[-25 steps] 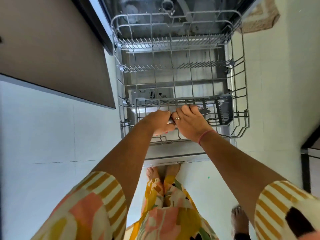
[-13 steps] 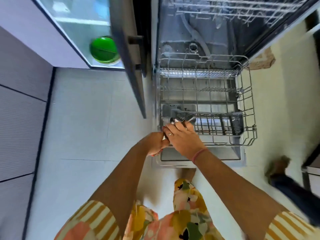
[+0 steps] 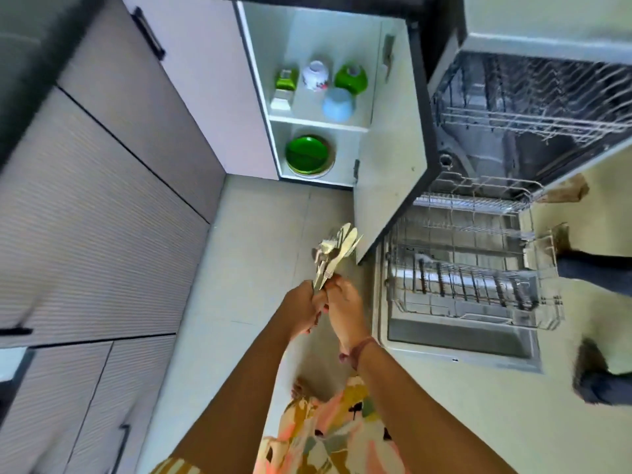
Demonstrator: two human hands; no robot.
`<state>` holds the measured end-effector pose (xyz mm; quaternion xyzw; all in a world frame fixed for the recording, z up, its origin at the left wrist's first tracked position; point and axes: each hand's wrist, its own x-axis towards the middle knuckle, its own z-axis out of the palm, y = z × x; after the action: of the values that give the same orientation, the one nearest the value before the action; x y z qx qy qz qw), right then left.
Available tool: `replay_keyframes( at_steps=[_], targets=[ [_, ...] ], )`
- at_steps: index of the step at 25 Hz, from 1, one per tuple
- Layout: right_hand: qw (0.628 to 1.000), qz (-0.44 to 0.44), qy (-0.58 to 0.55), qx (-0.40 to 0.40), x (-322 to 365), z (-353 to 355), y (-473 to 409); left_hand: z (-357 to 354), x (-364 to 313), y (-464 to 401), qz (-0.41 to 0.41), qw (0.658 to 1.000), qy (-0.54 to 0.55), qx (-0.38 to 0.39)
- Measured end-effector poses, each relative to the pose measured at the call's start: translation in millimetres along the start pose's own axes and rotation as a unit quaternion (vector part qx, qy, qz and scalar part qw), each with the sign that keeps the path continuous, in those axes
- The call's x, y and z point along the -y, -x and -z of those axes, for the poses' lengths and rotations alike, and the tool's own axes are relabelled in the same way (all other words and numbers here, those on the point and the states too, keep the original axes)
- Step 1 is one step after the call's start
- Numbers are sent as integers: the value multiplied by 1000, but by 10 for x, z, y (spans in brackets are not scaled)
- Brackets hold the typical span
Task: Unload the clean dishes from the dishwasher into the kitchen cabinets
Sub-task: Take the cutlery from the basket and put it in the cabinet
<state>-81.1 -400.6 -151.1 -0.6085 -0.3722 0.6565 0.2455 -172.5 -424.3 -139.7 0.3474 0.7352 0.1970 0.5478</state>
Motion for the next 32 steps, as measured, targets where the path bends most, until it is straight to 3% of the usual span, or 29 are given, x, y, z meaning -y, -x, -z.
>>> replay_keyframes(
  at_steps=[6,15,22,32],
  targets=[
    [991,-65,-42,106,571,-395,-246,631,-244,-91,13,994,106,-24],
    [984,-98,-98,113,1601,-1012,-1161,1650,-798,-949,7,993,114,-24],
    [983,-125,-114,69,1872,-1303,-1750,2042,-1097,-1483,4,992,127,-3],
    [982,-141,-123,-24,2008,-1766,-2471,2599,-1237,-2340,53,988,107,102]
  ],
)
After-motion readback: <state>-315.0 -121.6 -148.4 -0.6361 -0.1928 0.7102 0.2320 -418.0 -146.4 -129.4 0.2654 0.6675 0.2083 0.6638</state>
